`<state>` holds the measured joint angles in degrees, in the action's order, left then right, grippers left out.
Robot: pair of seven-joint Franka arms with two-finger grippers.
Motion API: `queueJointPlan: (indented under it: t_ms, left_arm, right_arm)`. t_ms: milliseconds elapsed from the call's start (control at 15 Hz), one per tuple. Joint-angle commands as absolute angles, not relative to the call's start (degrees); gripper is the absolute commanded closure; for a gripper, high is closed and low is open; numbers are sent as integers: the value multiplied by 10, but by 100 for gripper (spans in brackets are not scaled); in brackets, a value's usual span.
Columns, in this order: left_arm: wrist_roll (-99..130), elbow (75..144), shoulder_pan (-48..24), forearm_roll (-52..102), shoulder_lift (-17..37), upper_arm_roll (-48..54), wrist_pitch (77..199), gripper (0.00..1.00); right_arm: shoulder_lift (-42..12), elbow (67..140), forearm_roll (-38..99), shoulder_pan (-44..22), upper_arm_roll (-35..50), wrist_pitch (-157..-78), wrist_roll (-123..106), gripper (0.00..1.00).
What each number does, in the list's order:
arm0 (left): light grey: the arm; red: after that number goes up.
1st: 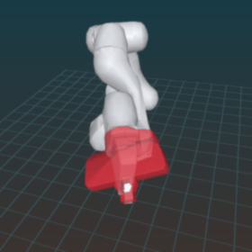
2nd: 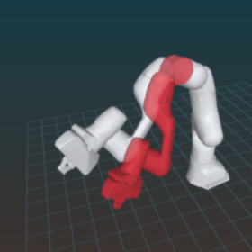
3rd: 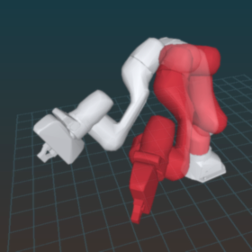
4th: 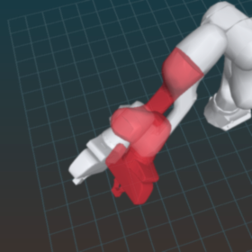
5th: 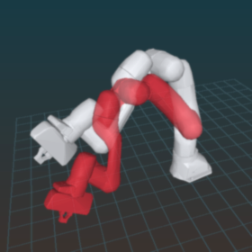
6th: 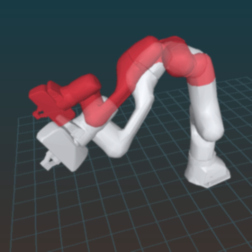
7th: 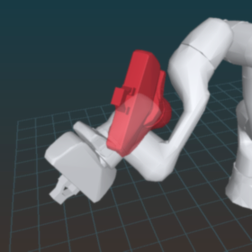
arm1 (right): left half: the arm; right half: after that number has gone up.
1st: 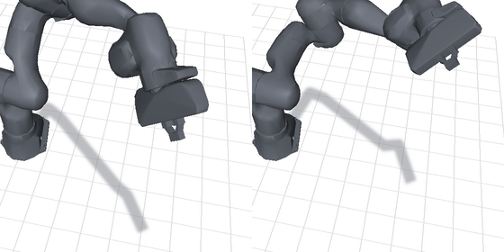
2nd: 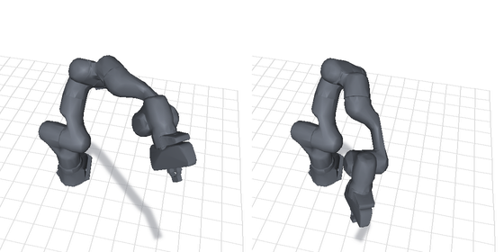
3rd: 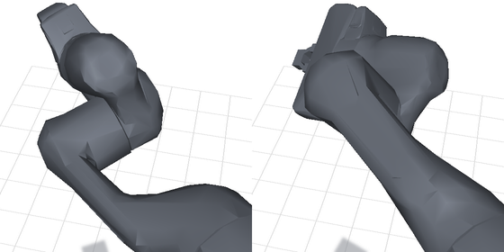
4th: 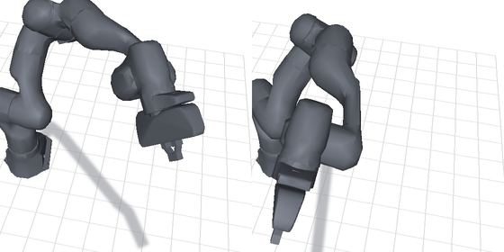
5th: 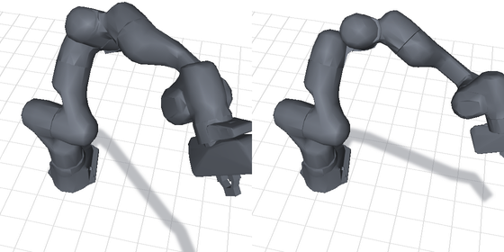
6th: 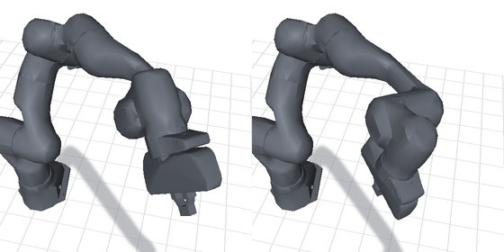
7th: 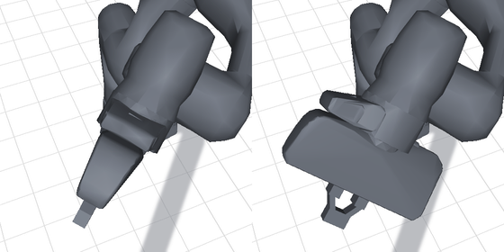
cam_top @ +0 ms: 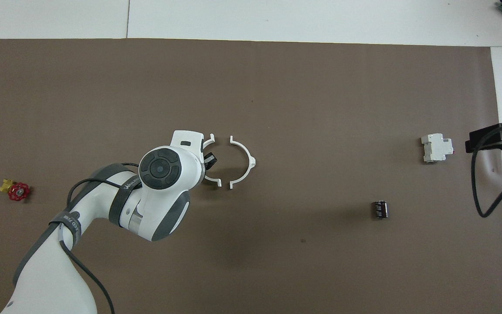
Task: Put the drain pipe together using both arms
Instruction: 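Carry the held pipe half with the left gripper toward the placed half, then press the held half's ends against the placed half with the left gripper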
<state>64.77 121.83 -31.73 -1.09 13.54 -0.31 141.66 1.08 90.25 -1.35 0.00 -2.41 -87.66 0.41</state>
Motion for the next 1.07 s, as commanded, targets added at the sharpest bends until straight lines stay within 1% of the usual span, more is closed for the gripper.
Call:
queueJointPlan:
  t_ms: [0, 268, 669, 1003]
  left_arm:
    - [660, 1215, -344, -34, 139, -8, 1421, 100]
    - [661, 1211, -357, -35, 144, -9, 1427, 100]
    - [661, 1210, -358, -46, 147, -9, 1432, 100]
    - [661, 1208, -358, -48, 167, -9, 1455, 100]
  right_arm:
    - [11, 900, -5, 6, -22, -870, -4, 0]
    - [11, 900, -5, 6, -22, -870, -4, 0]
    - [11, 900, -5, 6, -22, -870, -4, 0]
    - [11, 900, -5, 6, -22, -870, -4, 0]
